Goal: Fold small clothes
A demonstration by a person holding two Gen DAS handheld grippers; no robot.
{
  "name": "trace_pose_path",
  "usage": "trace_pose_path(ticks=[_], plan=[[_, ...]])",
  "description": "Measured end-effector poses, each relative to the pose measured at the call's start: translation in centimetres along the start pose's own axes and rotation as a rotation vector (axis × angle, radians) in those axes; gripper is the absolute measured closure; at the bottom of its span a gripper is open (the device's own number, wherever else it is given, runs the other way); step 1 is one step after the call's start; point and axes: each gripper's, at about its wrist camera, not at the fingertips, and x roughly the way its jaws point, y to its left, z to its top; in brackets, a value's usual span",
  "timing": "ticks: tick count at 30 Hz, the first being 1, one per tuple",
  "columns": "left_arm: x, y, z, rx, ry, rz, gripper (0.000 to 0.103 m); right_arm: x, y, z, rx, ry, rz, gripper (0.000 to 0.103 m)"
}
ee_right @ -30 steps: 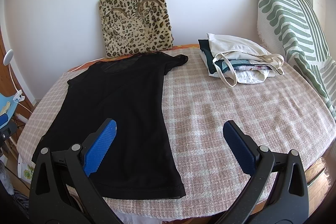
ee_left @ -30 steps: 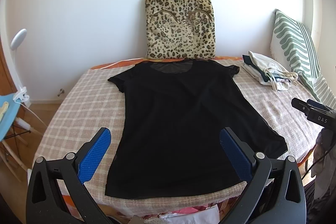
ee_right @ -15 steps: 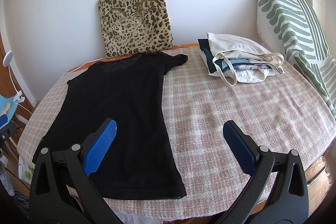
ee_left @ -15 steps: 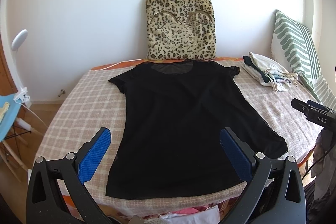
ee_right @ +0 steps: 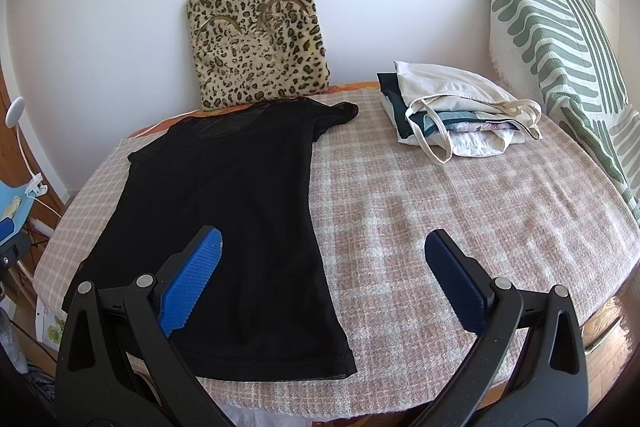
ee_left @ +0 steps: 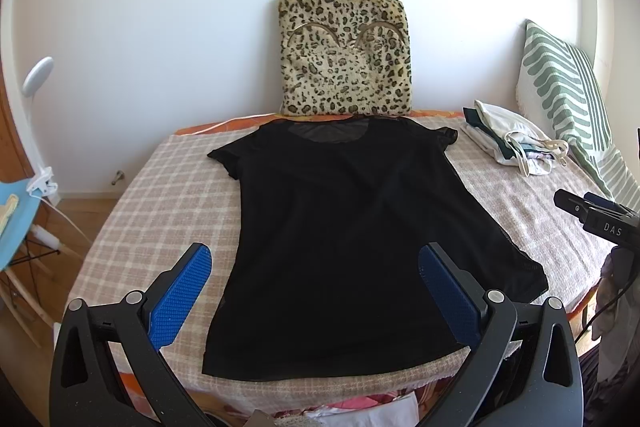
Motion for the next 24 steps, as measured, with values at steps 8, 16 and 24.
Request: trace_pose_path(ticks=[8, 16, 24], plan=[[0.0, 0.02, -0.05, 0.0, 0.0, 0.002, 0.0, -0.02, 0.05, 0.04, 0.0, 0.0, 0.0, 0.0], [-0.03, -0.01, -0.1, 0.0, -0.001, 0.003, 0.0, -0.04, 0.12, 0.06, 0.002, 0.0, 0.001, 0.0], [-0.03, 0.01, -0.12, 0.0, -0.001, 0.002, 0.0, -0.02, 0.17, 0.12, 0.003, 0.001, 0.002, 0.0]])
